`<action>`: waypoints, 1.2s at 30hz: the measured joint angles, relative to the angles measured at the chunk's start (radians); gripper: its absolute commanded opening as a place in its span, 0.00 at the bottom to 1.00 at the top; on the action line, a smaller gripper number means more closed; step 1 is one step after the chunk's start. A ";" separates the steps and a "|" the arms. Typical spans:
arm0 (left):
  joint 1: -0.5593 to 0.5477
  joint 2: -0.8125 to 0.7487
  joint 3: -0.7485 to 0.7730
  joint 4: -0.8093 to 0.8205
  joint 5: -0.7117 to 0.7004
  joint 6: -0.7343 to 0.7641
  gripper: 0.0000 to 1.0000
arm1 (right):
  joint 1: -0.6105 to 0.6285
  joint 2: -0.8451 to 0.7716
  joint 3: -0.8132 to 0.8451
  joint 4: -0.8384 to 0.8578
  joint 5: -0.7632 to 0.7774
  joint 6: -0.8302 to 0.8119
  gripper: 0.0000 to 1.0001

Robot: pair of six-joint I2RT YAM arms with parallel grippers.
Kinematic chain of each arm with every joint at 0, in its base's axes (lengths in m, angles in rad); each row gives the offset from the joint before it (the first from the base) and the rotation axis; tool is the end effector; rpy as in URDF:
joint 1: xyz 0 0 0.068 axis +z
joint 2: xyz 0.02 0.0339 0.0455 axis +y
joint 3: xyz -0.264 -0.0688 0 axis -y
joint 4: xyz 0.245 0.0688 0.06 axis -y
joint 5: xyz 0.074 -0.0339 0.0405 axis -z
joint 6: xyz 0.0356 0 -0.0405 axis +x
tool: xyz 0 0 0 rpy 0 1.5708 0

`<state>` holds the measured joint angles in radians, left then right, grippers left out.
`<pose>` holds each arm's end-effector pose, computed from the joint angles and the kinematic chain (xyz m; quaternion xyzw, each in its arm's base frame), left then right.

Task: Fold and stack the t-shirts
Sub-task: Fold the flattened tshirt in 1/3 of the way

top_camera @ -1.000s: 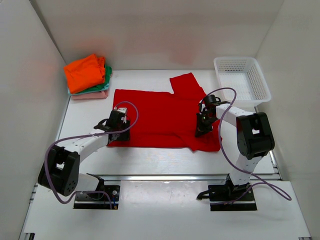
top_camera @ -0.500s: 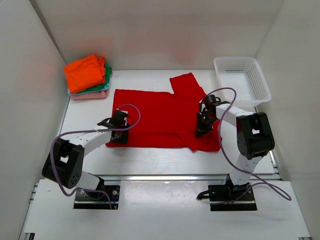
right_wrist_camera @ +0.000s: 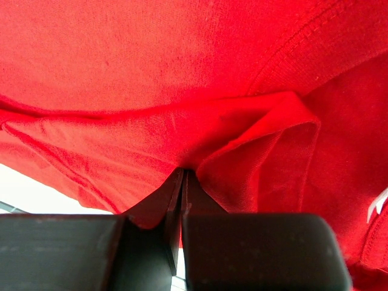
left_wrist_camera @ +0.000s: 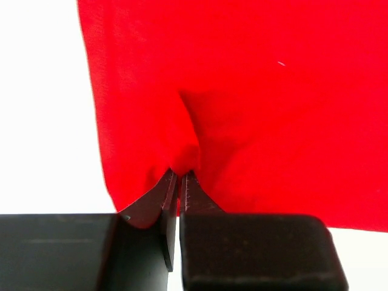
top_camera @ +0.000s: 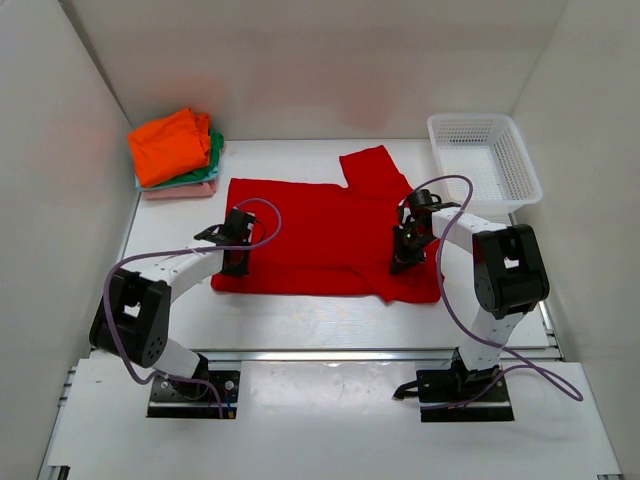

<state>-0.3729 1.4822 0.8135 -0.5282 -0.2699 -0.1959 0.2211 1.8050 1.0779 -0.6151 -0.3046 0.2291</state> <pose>0.2508 -0.0879 0.1708 0.0611 0.9720 0.0752 0.2139 0.3183 0.0825 0.1471 -0.0134 0.9820 0.1721 0.0762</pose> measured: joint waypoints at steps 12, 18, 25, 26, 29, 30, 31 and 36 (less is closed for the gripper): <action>0.118 0.065 0.088 -0.006 -0.033 0.110 0.20 | 0.000 0.002 0.003 -0.005 0.000 0.000 0.00; 0.120 0.167 0.150 -0.012 -0.048 0.143 0.21 | 0.000 0.002 0.003 -0.006 0.001 0.000 0.00; 0.143 0.200 0.191 -0.048 -0.095 0.195 0.04 | 0.000 0.006 0.003 -0.006 0.001 0.000 0.00; 0.147 0.200 0.192 -0.048 -0.104 0.204 0.04 | 0.000 0.007 0.003 -0.006 0.001 0.000 0.00; 0.164 0.199 0.191 -0.051 -0.116 0.237 0.04 | 0.000 0.007 0.003 -0.006 0.002 0.000 0.00; 0.169 0.198 0.190 -0.048 -0.116 0.246 0.08 | 0.000 0.009 0.003 -0.006 0.001 0.000 0.00; 0.175 0.195 0.186 -0.044 -0.115 0.257 0.12 | 0.000 0.009 0.003 -0.006 0.002 0.000 0.00; 0.184 0.163 0.133 -0.007 -0.116 0.336 0.37 | 0.000 0.009 0.003 -0.007 0.002 0.000 0.00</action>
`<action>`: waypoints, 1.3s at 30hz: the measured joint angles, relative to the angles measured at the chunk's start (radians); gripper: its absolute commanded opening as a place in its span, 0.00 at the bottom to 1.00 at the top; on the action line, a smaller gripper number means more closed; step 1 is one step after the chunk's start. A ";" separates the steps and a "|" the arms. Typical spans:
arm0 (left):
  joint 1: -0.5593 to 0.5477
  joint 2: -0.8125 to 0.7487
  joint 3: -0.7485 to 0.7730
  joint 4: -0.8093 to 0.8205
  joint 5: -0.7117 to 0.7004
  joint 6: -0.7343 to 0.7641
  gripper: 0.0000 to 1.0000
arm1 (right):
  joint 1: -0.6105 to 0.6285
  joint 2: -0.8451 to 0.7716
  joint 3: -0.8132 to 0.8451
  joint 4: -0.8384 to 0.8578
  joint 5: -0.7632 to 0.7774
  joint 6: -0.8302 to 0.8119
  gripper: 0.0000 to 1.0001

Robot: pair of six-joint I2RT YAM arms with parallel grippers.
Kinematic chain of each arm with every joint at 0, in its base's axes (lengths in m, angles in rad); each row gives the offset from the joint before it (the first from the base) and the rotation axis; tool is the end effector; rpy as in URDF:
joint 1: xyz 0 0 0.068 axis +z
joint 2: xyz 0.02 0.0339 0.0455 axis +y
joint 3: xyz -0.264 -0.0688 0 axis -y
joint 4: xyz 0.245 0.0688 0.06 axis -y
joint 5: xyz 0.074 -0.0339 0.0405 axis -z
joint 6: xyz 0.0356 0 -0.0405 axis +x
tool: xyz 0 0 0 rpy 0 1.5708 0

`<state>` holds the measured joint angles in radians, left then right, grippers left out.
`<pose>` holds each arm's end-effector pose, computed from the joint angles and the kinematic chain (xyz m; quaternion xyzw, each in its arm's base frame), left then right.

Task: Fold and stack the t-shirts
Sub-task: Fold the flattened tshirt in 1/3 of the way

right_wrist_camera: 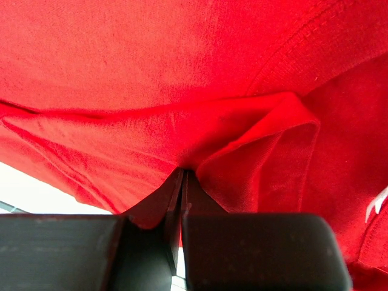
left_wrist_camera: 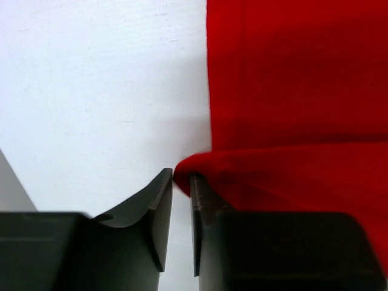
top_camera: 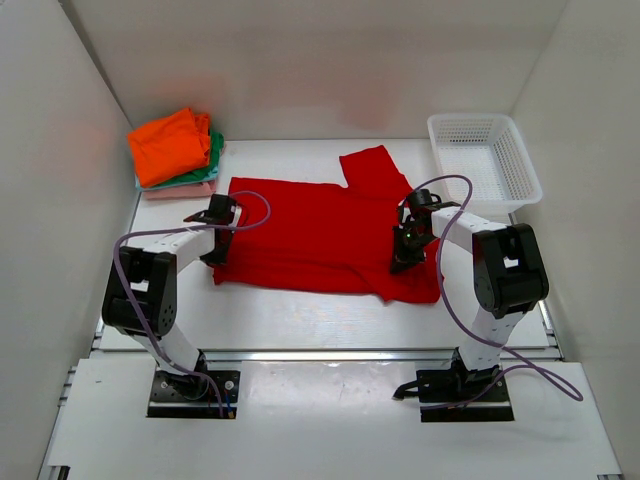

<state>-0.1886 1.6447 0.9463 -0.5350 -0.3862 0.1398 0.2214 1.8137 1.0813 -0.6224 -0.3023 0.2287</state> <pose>0.2983 -0.0433 0.1643 0.1264 0.9597 0.1851 0.1693 0.3186 0.0826 0.1451 -0.0126 0.9829 0.1697 0.0705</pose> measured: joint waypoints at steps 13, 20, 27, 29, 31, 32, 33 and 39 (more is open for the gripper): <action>0.088 0.024 0.134 -0.080 -0.047 -0.046 0.66 | 0.001 0.008 0.000 -0.002 0.002 0.000 0.00; 0.035 -0.137 0.061 -0.167 0.092 -0.134 0.62 | 0.005 0.010 0.002 -0.004 0.009 0.000 0.00; -0.046 -0.262 -0.071 -0.193 0.210 -0.242 0.60 | 0.007 0.010 0.002 -0.005 0.013 0.000 0.00; -0.064 -0.280 -0.105 -0.178 0.212 -0.277 0.58 | 0.007 0.011 0.002 -0.005 0.013 0.000 0.00; -0.066 -0.283 -0.130 -0.156 0.215 -0.307 0.57 | 0.007 0.010 0.002 -0.005 0.013 0.000 0.00; -0.066 -0.283 -0.144 -0.140 0.215 -0.321 0.57 | 0.007 0.010 0.002 -0.005 0.013 0.000 0.00; -0.066 -0.283 -0.156 -0.128 0.214 -0.332 0.57 | 0.007 0.010 0.002 -0.005 0.013 0.000 0.00; -0.066 -0.283 -0.194 -0.071 0.200 -0.377 0.56 | 0.007 0.009 0.001 -0.004 0.013 0.000 0.00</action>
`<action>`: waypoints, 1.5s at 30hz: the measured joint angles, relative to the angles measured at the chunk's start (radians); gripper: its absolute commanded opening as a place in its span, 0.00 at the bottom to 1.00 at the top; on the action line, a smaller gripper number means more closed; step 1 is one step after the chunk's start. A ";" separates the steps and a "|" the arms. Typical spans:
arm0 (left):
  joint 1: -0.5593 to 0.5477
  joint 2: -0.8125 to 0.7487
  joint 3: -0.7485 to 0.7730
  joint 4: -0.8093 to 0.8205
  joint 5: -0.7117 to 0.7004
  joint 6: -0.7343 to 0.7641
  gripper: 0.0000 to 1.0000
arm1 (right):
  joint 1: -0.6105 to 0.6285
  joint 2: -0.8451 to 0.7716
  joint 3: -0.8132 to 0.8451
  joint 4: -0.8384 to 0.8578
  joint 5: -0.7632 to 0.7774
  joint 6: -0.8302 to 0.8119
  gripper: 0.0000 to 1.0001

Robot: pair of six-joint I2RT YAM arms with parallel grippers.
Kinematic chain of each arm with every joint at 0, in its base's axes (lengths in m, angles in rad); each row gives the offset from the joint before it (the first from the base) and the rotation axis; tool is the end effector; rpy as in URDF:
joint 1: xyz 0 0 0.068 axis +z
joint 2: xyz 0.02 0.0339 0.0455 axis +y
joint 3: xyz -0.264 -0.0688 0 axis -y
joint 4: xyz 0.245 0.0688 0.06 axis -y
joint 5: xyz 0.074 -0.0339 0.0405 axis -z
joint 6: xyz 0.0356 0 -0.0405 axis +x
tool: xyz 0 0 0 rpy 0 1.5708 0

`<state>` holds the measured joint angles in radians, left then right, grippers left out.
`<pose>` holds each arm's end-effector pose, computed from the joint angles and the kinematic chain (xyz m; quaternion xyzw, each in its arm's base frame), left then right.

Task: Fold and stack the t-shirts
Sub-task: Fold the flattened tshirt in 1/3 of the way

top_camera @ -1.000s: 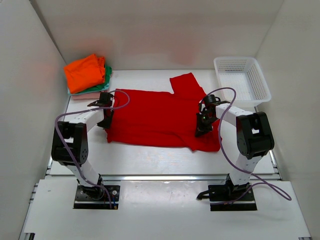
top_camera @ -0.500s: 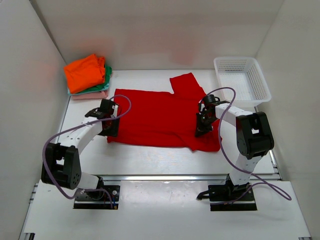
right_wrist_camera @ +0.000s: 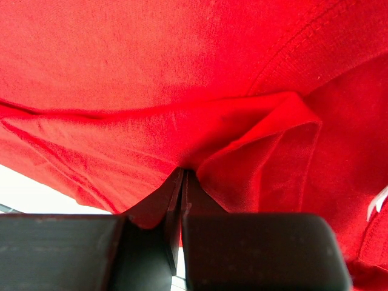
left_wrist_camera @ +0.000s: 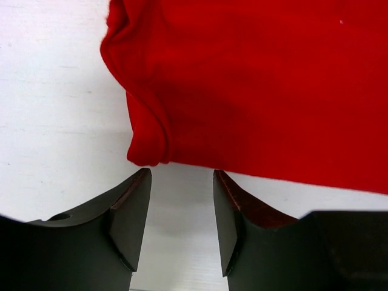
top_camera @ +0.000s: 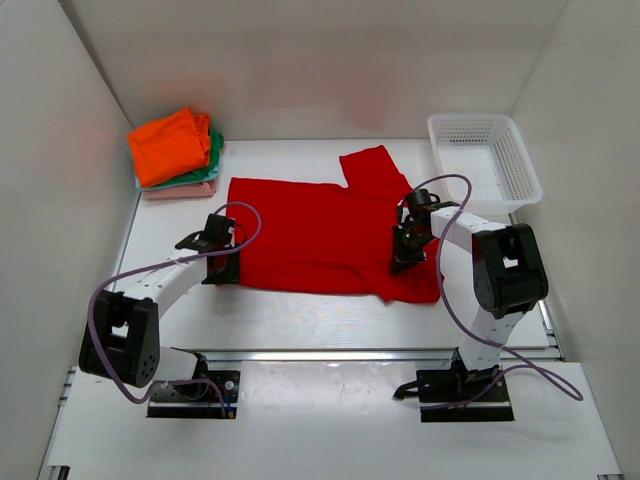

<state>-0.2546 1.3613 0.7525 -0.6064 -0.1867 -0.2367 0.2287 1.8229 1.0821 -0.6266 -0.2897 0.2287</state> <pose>0.2323 -0.0536 0.1787 -0.0077 0.9801 0.0462 0.1931 0.3181 0.0845 0.1422 -0.0147 0.9844 0.1626 0.0653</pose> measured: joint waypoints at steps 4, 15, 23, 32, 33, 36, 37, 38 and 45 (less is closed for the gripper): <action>0.002 0.001 -0.011 0.038 -0.016 -0.011 0.54 | 0.000 0.000 0.000 0.000 0.000 0.000 0.00; 0.035 0.048 -0.011 0.088 -0.071 0.016 0.38 | 0.000 0.000 0.000 0.000 0.000 0.000 0.00; 0.058 0.055 -0.011 0.084 -0.085 0.072 0.09 | 0.000 0.002 0.001 -0.001 -0.001 0.000 0.00; 0.081 0.061 -0.002 0.061 -0.089 0.155 0.00 | 0.000 0.002 0.001 -0.001 0.000 0.000 0.00; 0.083 0.067 0.004 0.055 -0.092 0.165 0.00 | -0.001 0.002 0.001 -0.001 0.000 0.000 0.00; 0.088 0.092 0.027 0.026 -0.119 0.185 0.00 | -0.005 -0.001 0.001 -0.002 0.000 0.000 0.00; 0.090 0.103 0.039 0.012 -0.132 0.188 0.00 | -0.007 -0.007 0.000 -0.001 0.001 0.000 0.00; 0.090 0.109 0.050 -0.002 -0.143 0.192 0.00 | -0.009 -0.012 0.000 -0.001 0.000 0.000 0.00; 0.097 0.074 0.126 -0.095 -0.212 0.189 0.66 | -0.019 -0.018 0.007 -0.005 -0.013 0.003 0.02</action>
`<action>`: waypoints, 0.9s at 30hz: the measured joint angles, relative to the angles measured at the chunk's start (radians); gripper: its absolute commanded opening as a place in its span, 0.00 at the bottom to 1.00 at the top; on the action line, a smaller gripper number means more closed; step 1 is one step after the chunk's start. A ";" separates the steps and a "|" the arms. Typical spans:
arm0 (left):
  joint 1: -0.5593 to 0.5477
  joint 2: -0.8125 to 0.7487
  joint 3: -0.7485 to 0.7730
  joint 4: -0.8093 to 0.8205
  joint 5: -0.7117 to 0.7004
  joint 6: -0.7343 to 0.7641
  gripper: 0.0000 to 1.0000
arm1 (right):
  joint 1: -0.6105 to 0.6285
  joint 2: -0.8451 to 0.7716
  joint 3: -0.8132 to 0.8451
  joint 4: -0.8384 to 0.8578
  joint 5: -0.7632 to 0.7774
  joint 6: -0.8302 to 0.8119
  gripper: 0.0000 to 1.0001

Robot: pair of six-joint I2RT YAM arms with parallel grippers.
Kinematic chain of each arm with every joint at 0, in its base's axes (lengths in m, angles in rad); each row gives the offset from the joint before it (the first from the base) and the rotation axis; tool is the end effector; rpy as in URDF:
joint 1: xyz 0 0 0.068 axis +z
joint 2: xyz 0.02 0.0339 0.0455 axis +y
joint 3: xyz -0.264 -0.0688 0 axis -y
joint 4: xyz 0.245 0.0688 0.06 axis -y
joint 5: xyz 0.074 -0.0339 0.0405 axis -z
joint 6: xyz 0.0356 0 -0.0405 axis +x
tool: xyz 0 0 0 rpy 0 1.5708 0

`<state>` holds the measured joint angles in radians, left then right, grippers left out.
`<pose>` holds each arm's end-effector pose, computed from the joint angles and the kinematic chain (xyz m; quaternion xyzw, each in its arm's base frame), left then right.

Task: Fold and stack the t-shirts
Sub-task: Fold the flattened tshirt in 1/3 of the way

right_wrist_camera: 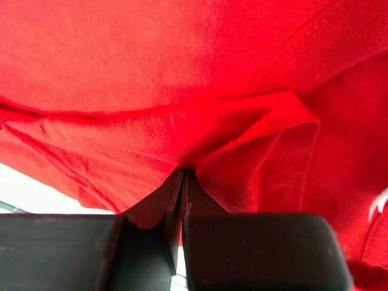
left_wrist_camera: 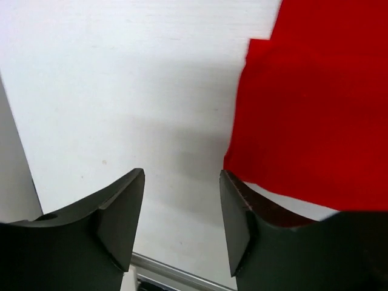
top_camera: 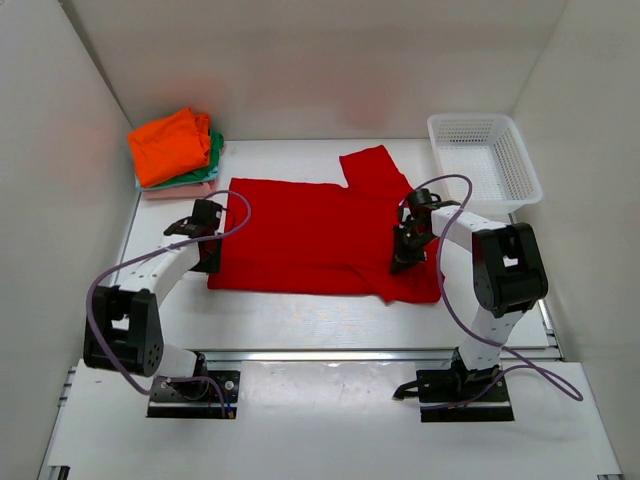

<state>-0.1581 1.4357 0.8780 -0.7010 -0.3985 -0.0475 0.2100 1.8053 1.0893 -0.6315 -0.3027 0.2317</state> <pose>0.2558 -0.0268 0.1947 0.0228 0.9685 0.1789 0.1716 0.3200 0.0791 0.1494 -0.0061 0.9825 0.1703 0.0746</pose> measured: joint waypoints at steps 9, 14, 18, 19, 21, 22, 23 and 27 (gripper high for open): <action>-0.007 -0.113 0.132 -0.072 0.041 -0.065 0.54 | 0.013 -0.002 0.091 -0.146 0.203 0.013 0.28; -0.092 -0.046 0.286 -0.024 0.180 -0.164 0.47 | 0.040 -0.043 0.214 -0.223 0.297 0.043 0.29; -0.158 0.089 0.303 0.053 0.258 -0.238 0.44 | 0.054 -0.057 0.285 -0.221 0.303 0.073 0.30; -0.173 0.127 0.296 0.068 0.273 -0.256 0.45 | 0.054 -0.055 0.288 -0.221 0.304 0.081 0.29; -0.198 0.197 0.274 0.091 0.299 -0.286 0.46 | 0.061 -0.047 0.278 -0.224 0.313 0.098 0.29; -0.211 0.224 0.259 0.100 0.305 -0.299 0.46 | 0.064 -0.042 0.269 -0.220 0.321 0.106 0.27; -0.220 0.243 0.239 0.109 0.306 -0.314 0.45 | 0.068 -0.037 0.249 -0.208 0.330 0.114 0.27; -0.235 0.263 0.150 0.113 0.309 -0.367 0.50 | 0.121 -0.031 0.117 -0.171 0.346 0.154 0.27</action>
<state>-0.3931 1.6985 1.0279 -0.5884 -0.0898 -0.4145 0.3313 1.7741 1.2060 -0.8024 0.0437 0.3862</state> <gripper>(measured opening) 0.490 0.271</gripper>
